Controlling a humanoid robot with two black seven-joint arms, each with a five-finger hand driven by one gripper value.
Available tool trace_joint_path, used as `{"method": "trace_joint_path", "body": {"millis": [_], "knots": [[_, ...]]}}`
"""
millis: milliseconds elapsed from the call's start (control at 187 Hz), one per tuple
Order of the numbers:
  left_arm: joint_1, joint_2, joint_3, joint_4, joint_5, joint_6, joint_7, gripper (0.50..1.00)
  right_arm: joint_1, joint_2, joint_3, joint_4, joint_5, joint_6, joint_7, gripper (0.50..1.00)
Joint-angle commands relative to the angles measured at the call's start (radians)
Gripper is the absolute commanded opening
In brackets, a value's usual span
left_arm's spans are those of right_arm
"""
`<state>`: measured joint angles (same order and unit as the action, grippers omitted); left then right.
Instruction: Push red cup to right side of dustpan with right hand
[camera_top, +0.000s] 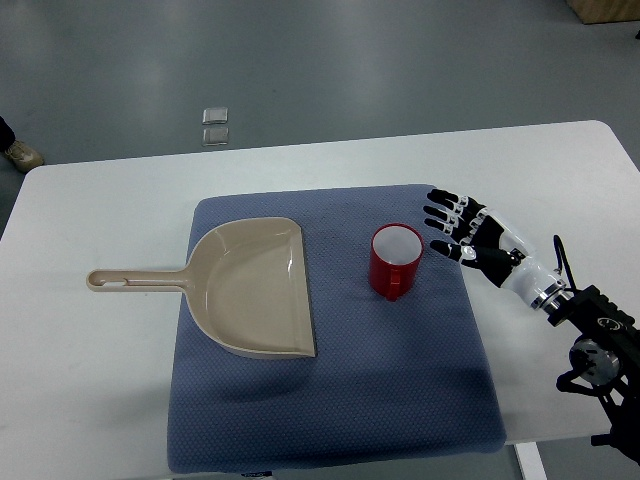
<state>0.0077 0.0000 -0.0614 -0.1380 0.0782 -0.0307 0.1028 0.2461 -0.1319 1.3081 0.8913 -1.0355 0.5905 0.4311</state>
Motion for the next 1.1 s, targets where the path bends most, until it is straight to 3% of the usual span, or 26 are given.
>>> {"method": "trace_joint_path", "body": {"millis": [0, 529, 833, 1095], "knots": [[0.0, 0.0, 0.0, 0.0, 0.0, 0.0, 0.0, 1.0, 0.008, 0.0, -0.003, -0.002, -0.005, 0.0, 0.0, 0.911], [0.0, 0.0, 0.0, 0.0, 0.0, 0.0, 0.0, 1.0, 0.012, -0.006, -0.01, -0.006, -0.126, 0.003, 0.041, 0.913], [0.0, 0.0, 0.0, 0.0, 0.0, 0.0, 0.0, 1.0, 0.01, -0.012, -0.023, -0.008, -0.175, 0.011, 0.104, 0.911], [0.0, 0.0, 0.0, 0.0, 0.0, 0.0, -0.002, 1.0, 0.01, -0.002, -0.032, -0.023, -0.198, -0.008, 0.11, 0.911]]}}
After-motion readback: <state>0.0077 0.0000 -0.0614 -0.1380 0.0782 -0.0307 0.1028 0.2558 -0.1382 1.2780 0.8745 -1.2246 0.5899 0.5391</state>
